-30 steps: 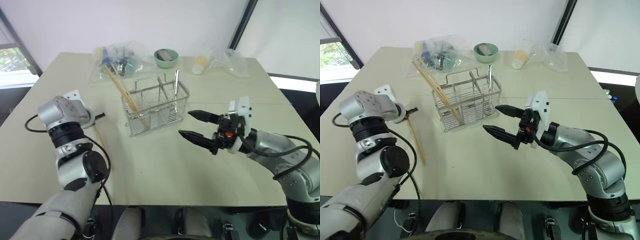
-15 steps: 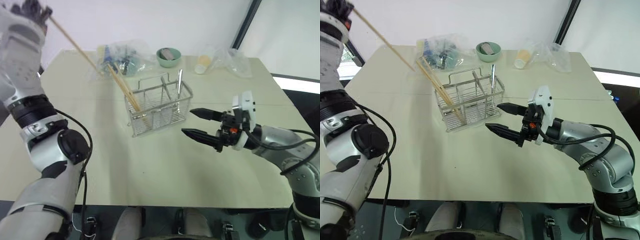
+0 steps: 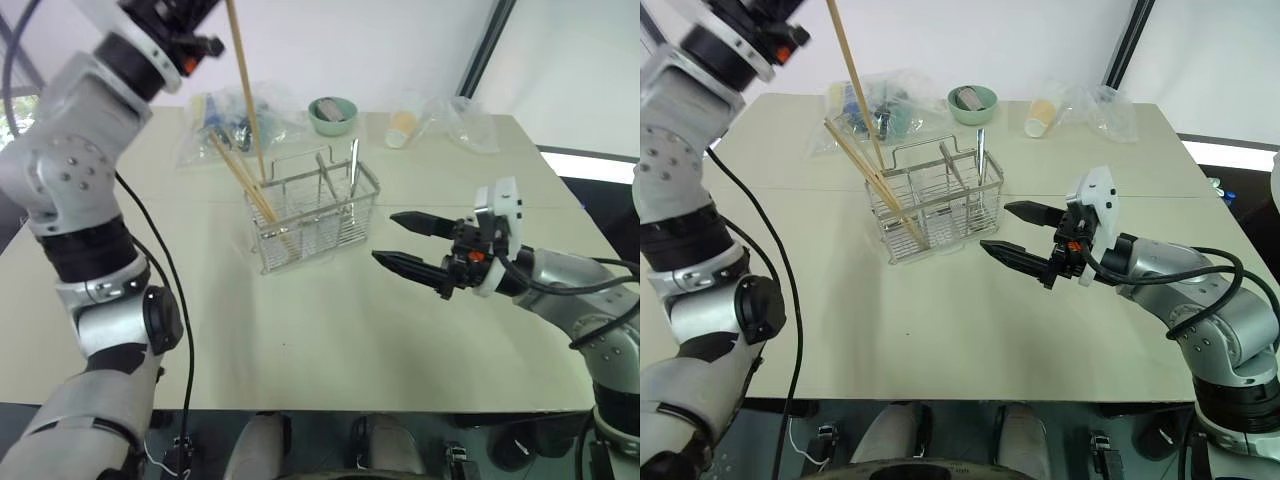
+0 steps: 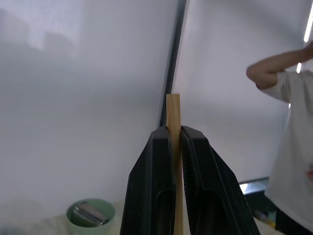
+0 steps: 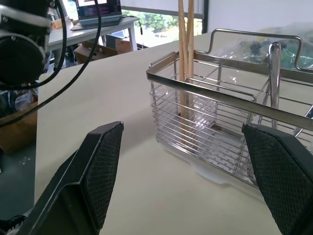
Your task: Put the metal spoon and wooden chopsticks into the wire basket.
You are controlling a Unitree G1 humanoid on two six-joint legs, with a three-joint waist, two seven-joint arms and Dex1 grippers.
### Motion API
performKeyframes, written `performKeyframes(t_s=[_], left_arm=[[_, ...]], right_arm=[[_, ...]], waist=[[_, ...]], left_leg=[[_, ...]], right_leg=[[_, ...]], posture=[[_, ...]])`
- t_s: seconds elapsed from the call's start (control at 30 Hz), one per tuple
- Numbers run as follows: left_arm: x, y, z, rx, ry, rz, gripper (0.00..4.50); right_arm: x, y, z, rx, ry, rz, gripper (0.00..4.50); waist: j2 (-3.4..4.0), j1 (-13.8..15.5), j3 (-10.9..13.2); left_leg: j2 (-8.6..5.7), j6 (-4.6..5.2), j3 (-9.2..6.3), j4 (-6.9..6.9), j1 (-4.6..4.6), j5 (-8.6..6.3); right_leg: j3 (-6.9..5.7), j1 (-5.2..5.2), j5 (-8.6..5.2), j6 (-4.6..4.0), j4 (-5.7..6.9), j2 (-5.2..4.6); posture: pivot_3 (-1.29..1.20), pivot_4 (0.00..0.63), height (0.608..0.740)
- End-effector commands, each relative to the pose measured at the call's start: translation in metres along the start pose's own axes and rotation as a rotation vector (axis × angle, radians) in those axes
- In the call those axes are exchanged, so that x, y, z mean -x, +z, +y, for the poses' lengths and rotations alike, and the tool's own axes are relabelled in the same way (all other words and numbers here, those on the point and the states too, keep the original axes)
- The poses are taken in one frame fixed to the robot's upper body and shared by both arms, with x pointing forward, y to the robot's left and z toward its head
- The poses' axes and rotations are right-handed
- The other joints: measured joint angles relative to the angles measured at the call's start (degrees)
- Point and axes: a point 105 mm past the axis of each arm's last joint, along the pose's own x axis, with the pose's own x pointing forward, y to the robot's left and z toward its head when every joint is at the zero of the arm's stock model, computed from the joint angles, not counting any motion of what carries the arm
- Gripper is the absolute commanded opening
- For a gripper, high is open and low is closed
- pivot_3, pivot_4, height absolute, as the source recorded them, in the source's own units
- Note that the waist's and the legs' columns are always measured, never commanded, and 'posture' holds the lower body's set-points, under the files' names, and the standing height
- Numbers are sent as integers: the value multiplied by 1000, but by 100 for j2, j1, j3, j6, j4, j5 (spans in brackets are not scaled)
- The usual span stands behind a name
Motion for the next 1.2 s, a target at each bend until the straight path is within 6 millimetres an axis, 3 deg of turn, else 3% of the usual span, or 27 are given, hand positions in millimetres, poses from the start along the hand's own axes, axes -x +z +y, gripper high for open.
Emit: performKeyframes(t_s=[0.03,0.13,0.3,0.43,0.63,0.9,1.07,1.2], left_arm=[[3,-24,-4,-8,-4,38,38],[4,-46,-7,6,-1,70,38],[2,-65,-9,12,7,85,38],[0,-67,-11,29,3,67,1578],[2,-63,-11,12,6,42,4467],[26,-44,10,-157,-13,112,4467],[80,-19,31,-401,-113,350,4467],[123,-6,40,-509,-156,539,4467]], right_arm=[[4,8,0,29,-19,-22,4022],[6,9,0,31,-25,-19,4022],[9,11,-3,34,-55,-23,4022],[11,12,-4,32,-70,-26,4022],[11,12,-5,31,-74,-27,4022],[16,12,-22,66,-120,-6,4022],[34,15,-49,131,-186,38,4022],[38,19,-59,173,-188,42,4022]], waist=[[-2,2,2],[-8,12,4],[-2,11,0],[-2,9,1],[-2,5,1],[2,-9,3],[12,-95,7],[21,-152,11]], left_leg=[[0,1,0,0,-1,0],[-1,3,-3,7,-19,0],[-6,25,0,8,-22,-12],[-6,28,-1,8,-22,-14],[-5,30,-1,8,-18,-14],[0,31,-2,7,-16,-13],[16,41,2,-1,-20,-19],[23,46,-4,-6,-25,-23]], right_leg=[[0,0,0,0,-1,0],[0,-10,-1,-4,0,1],[-1,-8,-9,-19,-4,-2],[-1,-8,-9,-19,-5,-2],[-1,-8,-10,-19,-6,0],[0,-9,-11,-22,-5,21],[3,-21,-25,-48,1,42],[3,-26,-31,-57,-4,49]], posture=[[0,150,633],[0,150,633],[0,150,633],[0,150,633],[0,150,633],[0,150,633],[0,150,633],[0,150,633]])
